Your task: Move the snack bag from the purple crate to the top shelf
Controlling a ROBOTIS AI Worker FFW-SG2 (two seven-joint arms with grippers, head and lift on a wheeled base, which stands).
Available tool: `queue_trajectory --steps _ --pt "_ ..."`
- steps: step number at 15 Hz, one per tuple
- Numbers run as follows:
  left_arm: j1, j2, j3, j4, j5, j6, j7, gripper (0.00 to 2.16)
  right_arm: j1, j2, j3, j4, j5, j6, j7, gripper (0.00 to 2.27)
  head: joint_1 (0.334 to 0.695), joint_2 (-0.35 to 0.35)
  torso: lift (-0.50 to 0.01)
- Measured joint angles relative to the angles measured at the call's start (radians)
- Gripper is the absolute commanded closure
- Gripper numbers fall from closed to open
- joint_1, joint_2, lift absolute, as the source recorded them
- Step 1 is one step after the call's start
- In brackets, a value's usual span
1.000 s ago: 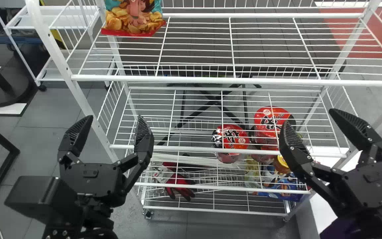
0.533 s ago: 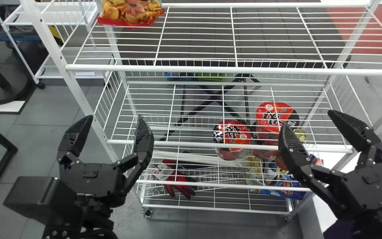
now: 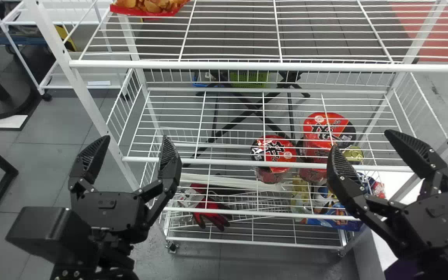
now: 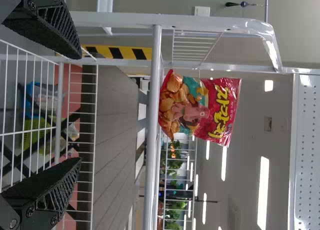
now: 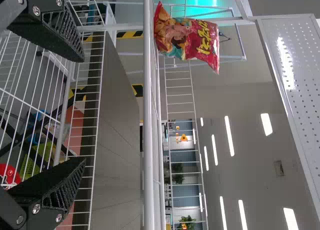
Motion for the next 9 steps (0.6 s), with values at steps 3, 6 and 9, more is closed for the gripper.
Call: queue_trajectory --steps 3,6,9 --pt "0.000 0.000 0.000 0.003 0.000 -0.002 -0.003 0.09 0.000 0.000 0.000 0.004 0.000 -0.003 0.000 0.12 0.695 0.050 -0.324" --pt "0.000 0.000 0.000 0.004 -0.001 0.000 -0.003 0.09 -0.002 0.000 -0.001 0.005 -0.003 -0.003 0.003 0.12 0.695 0.049 -0.336" --pt "-0.002 0.000 0.000 0.004 -0.002 0.000 -0.002 0.09 -0.003 0.000 -0.003 0.005 -0.004 -0.006 0.003 0.12 0.695 0.048 -0.348"
